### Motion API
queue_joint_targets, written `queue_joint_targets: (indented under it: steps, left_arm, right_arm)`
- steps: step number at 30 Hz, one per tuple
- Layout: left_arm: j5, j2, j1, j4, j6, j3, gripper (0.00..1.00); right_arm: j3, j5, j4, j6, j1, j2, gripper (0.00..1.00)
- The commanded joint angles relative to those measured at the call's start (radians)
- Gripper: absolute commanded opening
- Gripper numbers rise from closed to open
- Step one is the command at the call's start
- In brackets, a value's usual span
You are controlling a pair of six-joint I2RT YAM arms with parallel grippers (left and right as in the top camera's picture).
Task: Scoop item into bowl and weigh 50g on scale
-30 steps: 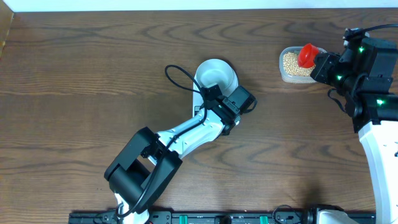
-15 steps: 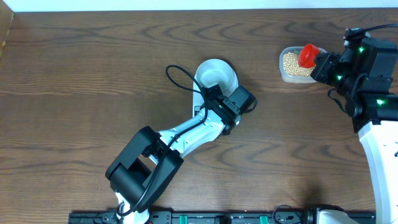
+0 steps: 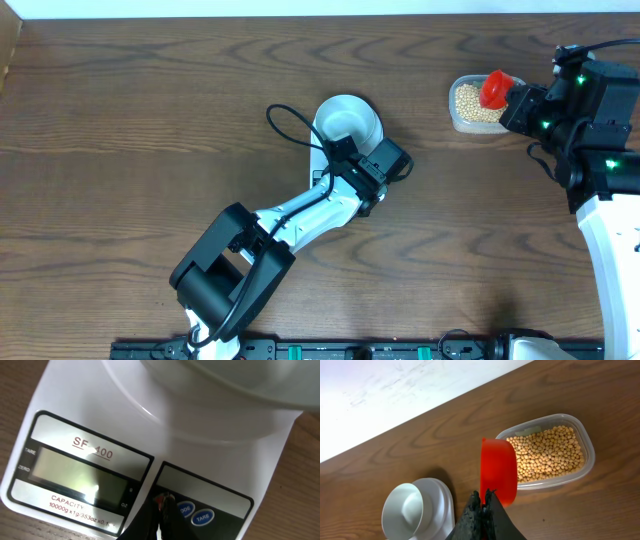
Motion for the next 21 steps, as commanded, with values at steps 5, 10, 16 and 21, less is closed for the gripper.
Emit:
queue_joint_targets:
  steps: [5, 10, 16, 21]
  left_arm:
    - [-0.04, 0.019, -0.002, -0.002, 0.006, -0.006, 0.07]
    - [-0.04, 0.019, -0.002, -0.002, 0.006, -0.006, 0.07]
    - [-0.04, 0.021, -0.002, -0.002, 0.006, -0.006, 0.07]
    - [-0.039, 0.026, -0.002, -0.001, 0.005, -0.006, 0.07]
  right_arm:
    - [0.027, 0.011, -0.002, -0.015, -0.006, -0.012, 0.01]
    - [0.027, 0.011, -0.002, -0.015, -0.006, -0.012, 0.01]
    - [0.027, 0.011, -0.002, -0.015, -0.006, -0.012, 0.01]
    - [0.027, 0.011, -0.002, -0.015, -0.006, -0.012, 0.01]
